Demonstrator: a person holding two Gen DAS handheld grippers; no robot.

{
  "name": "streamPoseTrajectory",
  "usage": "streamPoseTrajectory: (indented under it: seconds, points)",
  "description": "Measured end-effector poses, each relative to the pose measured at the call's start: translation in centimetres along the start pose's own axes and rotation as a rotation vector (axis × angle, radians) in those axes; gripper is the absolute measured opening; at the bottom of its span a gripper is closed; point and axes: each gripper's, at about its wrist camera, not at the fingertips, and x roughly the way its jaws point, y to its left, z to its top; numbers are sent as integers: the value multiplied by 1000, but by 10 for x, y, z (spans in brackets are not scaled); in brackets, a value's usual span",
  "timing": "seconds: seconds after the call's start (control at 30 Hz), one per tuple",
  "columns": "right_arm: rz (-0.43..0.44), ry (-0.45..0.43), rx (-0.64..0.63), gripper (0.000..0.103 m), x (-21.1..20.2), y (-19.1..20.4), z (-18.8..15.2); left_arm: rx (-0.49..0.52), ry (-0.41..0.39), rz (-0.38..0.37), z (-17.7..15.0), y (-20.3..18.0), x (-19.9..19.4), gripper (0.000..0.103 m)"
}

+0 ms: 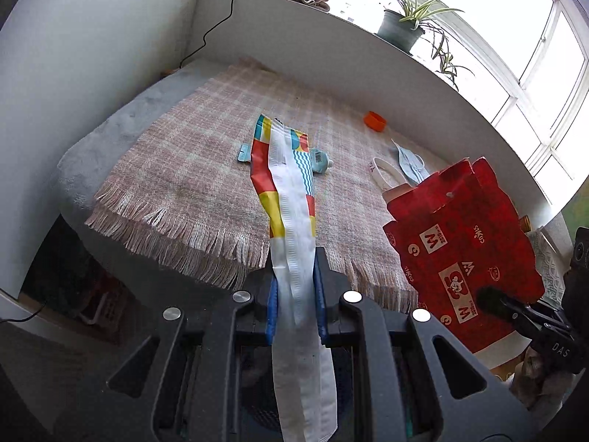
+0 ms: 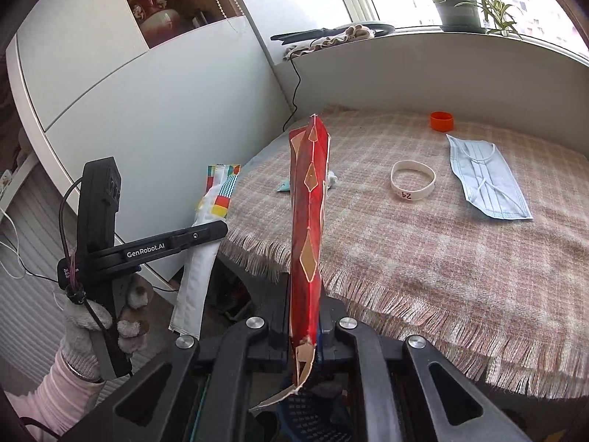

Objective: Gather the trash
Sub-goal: 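Carry the strip package and red wrapper down over the blue wastebasket with both tools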

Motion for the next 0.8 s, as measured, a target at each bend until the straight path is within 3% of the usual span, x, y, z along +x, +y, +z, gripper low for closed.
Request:
streamPoseTrajectory:
  seconds: [0.4,0.8]
  points:
    - [29,81,-67,8,14,27,-42,-70,59,1,-47,28,-3,15]
    - [27,210,-37,8,49,21,-94,-125,207,2,-102,47,41,15]
